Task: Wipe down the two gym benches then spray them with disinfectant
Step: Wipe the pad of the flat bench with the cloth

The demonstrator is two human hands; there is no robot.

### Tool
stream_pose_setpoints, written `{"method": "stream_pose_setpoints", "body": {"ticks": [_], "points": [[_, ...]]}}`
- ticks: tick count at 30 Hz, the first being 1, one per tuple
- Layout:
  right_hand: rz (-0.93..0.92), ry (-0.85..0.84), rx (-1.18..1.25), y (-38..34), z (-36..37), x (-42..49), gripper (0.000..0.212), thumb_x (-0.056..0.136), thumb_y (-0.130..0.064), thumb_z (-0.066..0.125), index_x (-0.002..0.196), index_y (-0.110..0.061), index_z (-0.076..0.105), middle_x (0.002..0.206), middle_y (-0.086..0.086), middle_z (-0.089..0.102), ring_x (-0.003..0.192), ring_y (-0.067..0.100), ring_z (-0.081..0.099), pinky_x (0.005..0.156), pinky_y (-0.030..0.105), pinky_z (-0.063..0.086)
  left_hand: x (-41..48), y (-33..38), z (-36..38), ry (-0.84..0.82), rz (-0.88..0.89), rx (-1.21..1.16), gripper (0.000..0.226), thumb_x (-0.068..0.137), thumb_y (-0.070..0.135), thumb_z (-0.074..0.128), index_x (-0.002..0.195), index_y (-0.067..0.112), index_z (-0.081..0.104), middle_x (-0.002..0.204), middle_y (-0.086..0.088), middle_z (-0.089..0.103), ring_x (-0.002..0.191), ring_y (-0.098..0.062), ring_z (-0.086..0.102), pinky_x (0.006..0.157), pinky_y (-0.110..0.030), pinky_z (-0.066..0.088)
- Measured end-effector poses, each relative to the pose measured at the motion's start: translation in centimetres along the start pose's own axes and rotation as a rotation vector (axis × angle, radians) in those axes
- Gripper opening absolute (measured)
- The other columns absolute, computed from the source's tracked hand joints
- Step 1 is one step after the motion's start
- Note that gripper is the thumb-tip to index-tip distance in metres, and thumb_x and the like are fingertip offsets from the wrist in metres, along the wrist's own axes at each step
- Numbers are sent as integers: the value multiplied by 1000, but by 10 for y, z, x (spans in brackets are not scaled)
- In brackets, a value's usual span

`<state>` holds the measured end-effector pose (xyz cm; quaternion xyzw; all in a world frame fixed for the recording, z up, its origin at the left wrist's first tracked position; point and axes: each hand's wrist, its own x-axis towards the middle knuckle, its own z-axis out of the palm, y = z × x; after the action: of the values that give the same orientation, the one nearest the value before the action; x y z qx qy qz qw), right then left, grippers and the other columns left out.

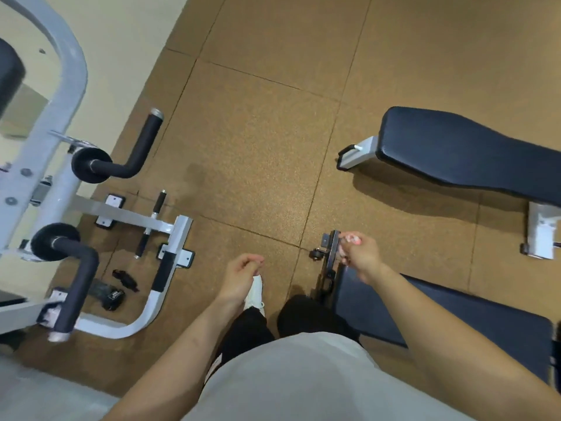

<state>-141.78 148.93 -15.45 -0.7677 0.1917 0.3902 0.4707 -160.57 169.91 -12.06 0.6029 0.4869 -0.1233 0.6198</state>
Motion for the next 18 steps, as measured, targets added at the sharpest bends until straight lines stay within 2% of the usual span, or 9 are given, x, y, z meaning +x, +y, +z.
{"method": "stream_pose_setpoints", "body": {"ticks": [2, 6, 9, 13, 16, 18], "points": [[-10, 92, -5, -14, -5, 14, 11, 102, -11, 58, 102, -5, 67, 72, 4, 55, 60, 14, 46, 50, 25, 39, 23, 23, 1, -46, 19, 68, 20, 104, 12, 53, 107, 14, 72, 105, 1, 71, 98, -14, 64, 82, -21, 48], [-18, 218, 34, -39, -27, 42, 31, 101, -38, 60, 80, -16, 59, 64, -6, 48, 57, 9, 38, 54, 24, 31, 68, 81, 27, -195, 72, 239, 20, 104, 20, 53, 103, 22, 73, 106, 3, 72, 100, -15, 67, 88, -29, 50], [13, 291, 97, -54, -50, 69, 48, 100, -50, 56, 64, -20, 46, 60, -5, 48, 54, 11, 41, 54, 26, 31, 106, 130, 67, -302, 116, 360, 20, 103, 17, 54, 95, 25, 71, 101, 2, 72, 94, -16, 67, 77, -24, 49], [82, 378, 194, -73, -82, 127, 50, 102, -49, 51, 70, -12, 47, 61, 3, 46, 57, 17, 43, 57, 29, 35, 167, 196, 132, -407, 172, 572, 20, 102, 17, 54, 95, 26, 71, 103, -3, 74, 92, -19, 66, 75, -28, 47], [172, 402, 279, -83, -108, 180, 47, 105, -39, 50, 68, -10, 51, 66, 7, 49, 65, 22, 47, 63, 34, 36, 216, 239, 189, -426, 207, 670, 19, 101, 13, 55, 94, 21, 72, 100, -6, 74, 88, -21, 65, 71, -27, 46], [267, 417, 271, -90, -123, 211, 30, 106, -27, 47, 89, -8, 61, 85, 13, 62, 81, 27, 58, 67, 34, 41, 246, 264, 227, -441, 210, 747, 19, 102, 13, 54, 101, 16, 73, 102, -10, 73, 86, -19, 63, 71, -27, 46]]}}
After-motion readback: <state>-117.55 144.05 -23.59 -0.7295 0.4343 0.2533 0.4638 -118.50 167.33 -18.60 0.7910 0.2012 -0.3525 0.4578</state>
